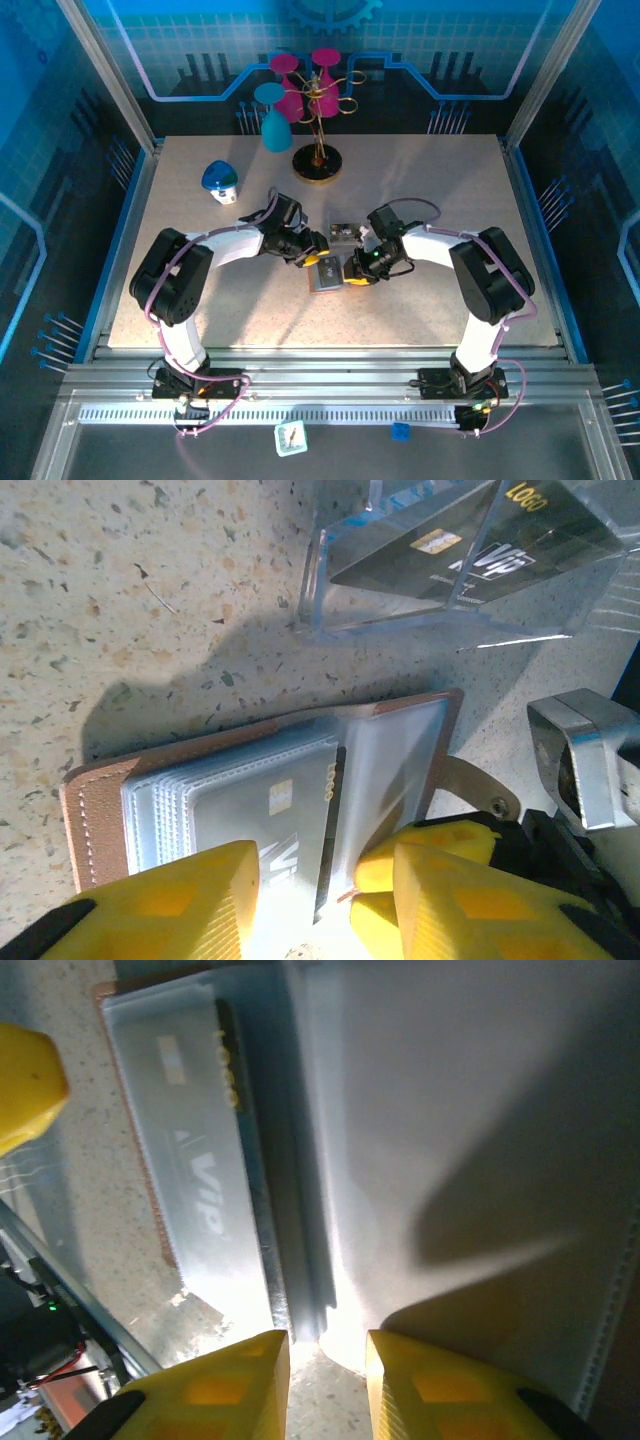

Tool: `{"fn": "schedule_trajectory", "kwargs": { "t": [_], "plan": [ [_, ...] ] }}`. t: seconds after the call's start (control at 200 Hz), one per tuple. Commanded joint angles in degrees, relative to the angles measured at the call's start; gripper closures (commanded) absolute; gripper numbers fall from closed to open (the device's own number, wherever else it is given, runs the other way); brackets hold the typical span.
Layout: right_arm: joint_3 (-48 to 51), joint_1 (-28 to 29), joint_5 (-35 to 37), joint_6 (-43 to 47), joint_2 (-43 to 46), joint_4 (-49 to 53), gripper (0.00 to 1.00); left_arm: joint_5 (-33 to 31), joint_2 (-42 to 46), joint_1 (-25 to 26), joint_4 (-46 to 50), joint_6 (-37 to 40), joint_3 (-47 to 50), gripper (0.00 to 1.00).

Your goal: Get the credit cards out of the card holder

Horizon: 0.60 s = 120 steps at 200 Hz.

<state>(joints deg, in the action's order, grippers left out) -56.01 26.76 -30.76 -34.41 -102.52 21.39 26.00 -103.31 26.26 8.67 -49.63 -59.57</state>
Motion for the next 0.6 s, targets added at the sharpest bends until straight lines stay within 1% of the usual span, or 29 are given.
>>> {"fn": "schedule_trajectory", "kwargs": {
  "t": [0.0,0.185,0.3,0.465,0.595],
  "plan": [
    [-2.59,-0.48,-3.79,-2.01,3.07,-0.83,0.73,1.15,1.57,1.43,-0.22,-0.64,0.60,0.62],
    [-6.18,-0.76,-5.03,-2.17,1.90,-0.09,0.73,0.16,1.53,3.60,-1.26,-2.44,2.23,0.73],
    [-8.50,-1.16,-4.11,-0.29,0.00,2.17,0.73,-1.36,1.88,4.70,-1.56,-3.11,4.02,0.80],
    [-9.43,-2.84,0.74,3.78,-0.94,6.69,0.74,-2.62,2.79,5.31,-1.63,-3.45,5.89,0.81],
    [-7.54,-4.32,1.14,4.79,-1.22,6.81,0.74,-3.26,3.41,5.38,-0.89,-3.01,5.97,0.82]
  ]
}}
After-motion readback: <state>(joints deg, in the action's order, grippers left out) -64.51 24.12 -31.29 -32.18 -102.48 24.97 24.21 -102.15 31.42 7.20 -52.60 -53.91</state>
